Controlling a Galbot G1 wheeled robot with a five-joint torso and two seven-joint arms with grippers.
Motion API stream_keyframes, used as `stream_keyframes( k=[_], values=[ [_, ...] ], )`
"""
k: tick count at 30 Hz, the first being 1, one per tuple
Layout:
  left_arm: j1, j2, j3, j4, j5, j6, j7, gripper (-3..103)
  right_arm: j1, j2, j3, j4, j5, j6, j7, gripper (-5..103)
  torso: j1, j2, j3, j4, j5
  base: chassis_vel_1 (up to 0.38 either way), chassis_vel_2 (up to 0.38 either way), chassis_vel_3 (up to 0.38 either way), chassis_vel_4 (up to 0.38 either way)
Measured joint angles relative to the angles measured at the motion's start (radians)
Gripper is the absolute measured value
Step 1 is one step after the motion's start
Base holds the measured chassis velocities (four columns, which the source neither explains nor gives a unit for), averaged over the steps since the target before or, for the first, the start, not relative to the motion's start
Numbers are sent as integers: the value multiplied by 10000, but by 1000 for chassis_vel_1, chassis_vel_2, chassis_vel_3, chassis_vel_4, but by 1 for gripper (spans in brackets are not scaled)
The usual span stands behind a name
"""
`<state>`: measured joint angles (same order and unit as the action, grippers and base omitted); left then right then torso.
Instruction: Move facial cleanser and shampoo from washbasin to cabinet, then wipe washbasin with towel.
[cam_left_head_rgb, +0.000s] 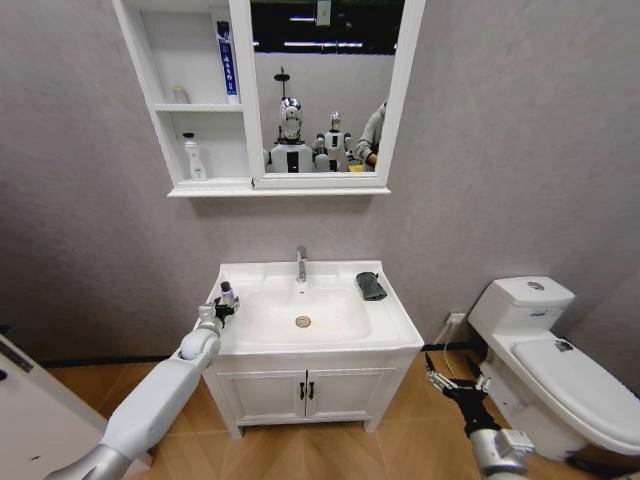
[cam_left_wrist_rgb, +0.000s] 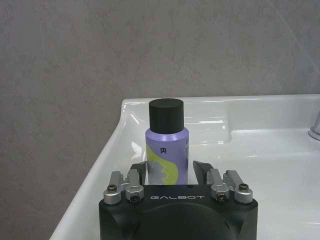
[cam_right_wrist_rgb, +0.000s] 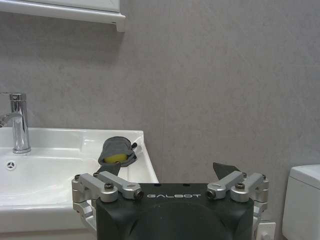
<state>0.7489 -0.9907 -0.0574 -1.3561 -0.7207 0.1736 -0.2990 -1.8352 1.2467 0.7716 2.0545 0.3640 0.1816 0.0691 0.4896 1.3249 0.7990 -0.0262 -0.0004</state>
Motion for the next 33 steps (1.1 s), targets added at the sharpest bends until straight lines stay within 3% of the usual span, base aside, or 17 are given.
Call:
stream_keyframes(
  k=[1,2,3,12,18,20,21,24,25,28,33],
  values=[
    [0,0,0,0,0,0,0,57,0,0,0,0,0,0,0,100,0,0,0,0,0,0,0,0,0],
    [-25,-15,-17,50,1,-16,19,46,0,5,-19,0,0,1,-2,100,0,0,0,0,0,0,0,0,0],
    [-52,-24,-43,119,7,-49,52,43,0,11,-33,-1,-3,2,-4,100,0,0,0,0,0,0,0,0,0],
    [-36,19,-161,96,2,-111,139,42,-69,53,-37,82,-48,13,-15,100,0,0,0,0,-1,0,0,0,0],
    [52,457,-308,-527,-262,-88,100,42,-81,71,-35,124,-88,15,-29,100,0,0,0,-2,-4,0,0,0,0],
    [102,1199,-460,-1314,-633,81,-116,42,-28,87,-91,115,-124,15,-38,100,0,0,0,-1,-3,0,0,0,0],
    [102,1199,-460,-1314,-633,81,-116,42,-28,87,-91,115,-124,15,-38,100,0,0,0,-1,-3,0,0,0,0],
    [46,2773,-734,-2714,-1552,676,-628,42,86,103,-289,111,-152,8,-40,100,0,0,-1,3,1,0,0,0,0],
    [46,2773,-734,-2714,-1552,676,-628,42,86,103,-289,111,-152,8,-40,100,0,0,-1,3,1,0,0,0,0],
    [-257,3789,-845,-3825,-2482,1139,-1008,42,179,132,-447,160,-218,3,-45,100,0,1,-1,2,2,0,0,0,0],
    [-781,4526,-811,-4673,-3402,1600,-1266,42,218,237,-606,220,-365,2,-47,100,0,1,-1,0,1,0,0,0,0]
  ],
)
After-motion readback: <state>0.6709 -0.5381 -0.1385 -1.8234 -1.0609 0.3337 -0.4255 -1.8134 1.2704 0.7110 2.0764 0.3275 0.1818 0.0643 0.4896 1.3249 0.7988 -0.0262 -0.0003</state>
